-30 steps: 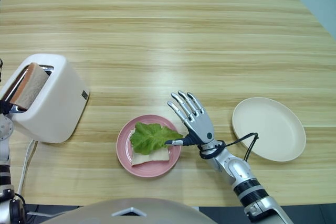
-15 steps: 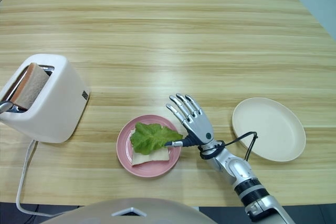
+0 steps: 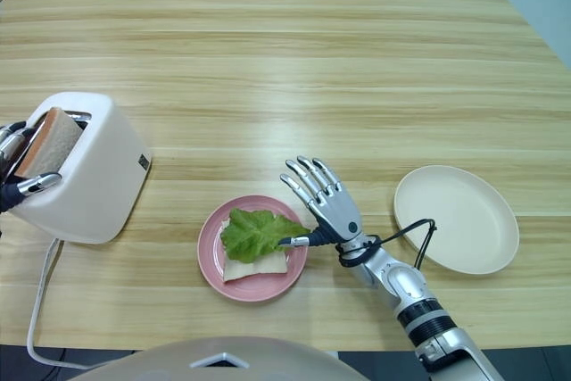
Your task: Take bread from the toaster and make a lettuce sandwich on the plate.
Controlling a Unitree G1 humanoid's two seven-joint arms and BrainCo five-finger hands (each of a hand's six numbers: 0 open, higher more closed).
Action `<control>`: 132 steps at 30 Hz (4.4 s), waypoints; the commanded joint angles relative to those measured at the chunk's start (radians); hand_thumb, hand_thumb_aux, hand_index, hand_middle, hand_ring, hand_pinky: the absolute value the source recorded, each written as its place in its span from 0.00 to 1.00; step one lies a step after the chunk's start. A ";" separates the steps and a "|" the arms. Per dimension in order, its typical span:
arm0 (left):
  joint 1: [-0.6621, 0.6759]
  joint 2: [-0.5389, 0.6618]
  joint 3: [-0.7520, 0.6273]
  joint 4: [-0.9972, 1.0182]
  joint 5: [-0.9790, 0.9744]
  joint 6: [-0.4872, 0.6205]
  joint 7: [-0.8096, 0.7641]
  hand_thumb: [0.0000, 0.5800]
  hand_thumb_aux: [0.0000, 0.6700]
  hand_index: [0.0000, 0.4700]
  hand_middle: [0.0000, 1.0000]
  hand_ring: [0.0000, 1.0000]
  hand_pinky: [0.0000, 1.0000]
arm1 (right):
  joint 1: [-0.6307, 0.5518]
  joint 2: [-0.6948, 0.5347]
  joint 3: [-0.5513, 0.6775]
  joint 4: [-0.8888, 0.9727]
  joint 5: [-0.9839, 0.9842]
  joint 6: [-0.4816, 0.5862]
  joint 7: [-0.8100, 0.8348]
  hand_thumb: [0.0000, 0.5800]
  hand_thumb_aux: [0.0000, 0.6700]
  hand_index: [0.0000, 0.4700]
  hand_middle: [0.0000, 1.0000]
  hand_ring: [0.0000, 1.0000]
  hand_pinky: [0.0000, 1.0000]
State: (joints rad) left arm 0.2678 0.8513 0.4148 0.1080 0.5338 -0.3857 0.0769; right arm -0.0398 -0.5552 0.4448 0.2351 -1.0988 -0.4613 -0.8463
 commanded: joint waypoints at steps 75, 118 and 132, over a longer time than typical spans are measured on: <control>0.018 -0.119 0.108 -0.144 0.027 0.009 0.221 0.00 0.00 0.00 0.00 0.00 0.00 | 0.011 -0.008 0.032 0.079 0.015 0.012 -0.048 0.00 0.00 0.00 0.00 0.00 0.00; 0.048 -0.011 0.031 -0.022 0.047 0.000 0.127 1.00 1.00 1.00 0.00 0.00 0.00 | 0.012 -0.021 0.048 0.079 0.021 0.006 -0.023 0.00 0.00 0.00 0.00 0.00 0.00; -0.139 -0.128 0.066 -0.017 -0.123 0.019 0.198 1.00 1.00 1.00 0.00 0.00 0.00 | 0.004 -0.016 0.046 0.092 0.023 0.009 -0.037 0.00 0.00 0.00 0.00 0.00 0.00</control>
State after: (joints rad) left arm 0.1577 0.7463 0.4600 0.0929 0.4477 -0.3813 0.2648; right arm -0.0372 -0.5694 0.4940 0.3172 -1.0809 -0.4569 -0.8862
